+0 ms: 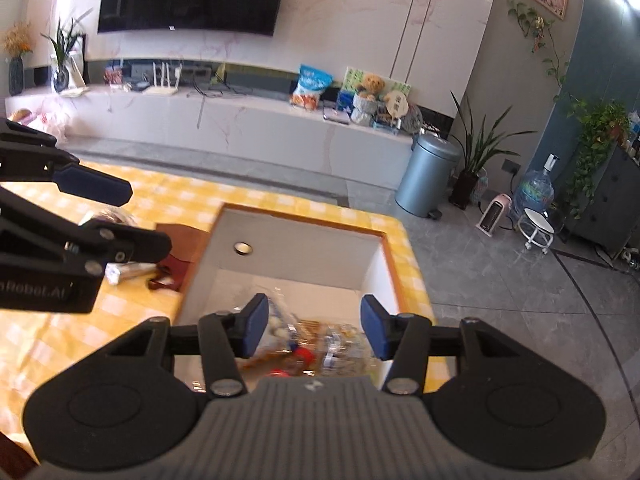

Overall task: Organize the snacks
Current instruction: 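Withdraw both grippers from the box back over the remaining snacks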

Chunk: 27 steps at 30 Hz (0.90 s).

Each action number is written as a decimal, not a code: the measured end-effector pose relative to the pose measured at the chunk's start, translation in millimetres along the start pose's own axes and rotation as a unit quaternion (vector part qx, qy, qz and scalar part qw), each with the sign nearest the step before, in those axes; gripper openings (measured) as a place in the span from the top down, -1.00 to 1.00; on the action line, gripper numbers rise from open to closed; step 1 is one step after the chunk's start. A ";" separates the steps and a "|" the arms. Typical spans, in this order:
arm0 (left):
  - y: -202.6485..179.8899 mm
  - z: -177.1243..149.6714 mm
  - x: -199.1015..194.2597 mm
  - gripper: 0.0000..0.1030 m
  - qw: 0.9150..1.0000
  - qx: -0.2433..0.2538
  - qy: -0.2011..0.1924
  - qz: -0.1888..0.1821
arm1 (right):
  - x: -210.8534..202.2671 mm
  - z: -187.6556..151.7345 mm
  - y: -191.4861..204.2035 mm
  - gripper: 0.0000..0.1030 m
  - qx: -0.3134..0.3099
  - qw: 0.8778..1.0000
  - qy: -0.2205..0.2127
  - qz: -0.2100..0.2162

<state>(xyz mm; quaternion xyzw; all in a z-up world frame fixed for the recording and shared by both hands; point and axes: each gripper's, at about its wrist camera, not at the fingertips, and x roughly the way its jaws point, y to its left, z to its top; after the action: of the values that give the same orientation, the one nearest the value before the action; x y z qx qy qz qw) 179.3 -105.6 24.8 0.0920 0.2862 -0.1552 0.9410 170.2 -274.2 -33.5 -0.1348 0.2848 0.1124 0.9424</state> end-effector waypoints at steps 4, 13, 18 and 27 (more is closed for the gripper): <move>14.7 -15.5 -17.6 -0.24 0.999 -0.026 -0.007 0.019 | -13.6 -7.2 24.2 0.00 0.003 1.000 -0.019 0.015; 49.7 -68.5 -46.8 -0.24 0.994 -0.083 0.010 0.075 | -30.6 -33.7 87.1 -0.08 0.024 0.997 -0.051 0.050; 69.6 -97.0 -55.4 -0.24 0.989 -0.112 0.035 0.094 | -31.8 -50.8 119.3 -0.12 0.042 0.995 -0.039 0.085; 96.9 -129.7 -70.9 -0.37 0.983 -0.160 0.018 0.091 | -12.5 -63.0 172.2 -0.12 0.047 0.991 -0.007 0.125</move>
<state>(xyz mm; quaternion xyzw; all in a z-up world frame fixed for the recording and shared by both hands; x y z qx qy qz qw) 90.8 36.0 -33.0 -0.0310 0.3144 -0.0200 0.9486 78.4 -134.4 -109.7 -0.0529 0.2979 0.2167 0.9282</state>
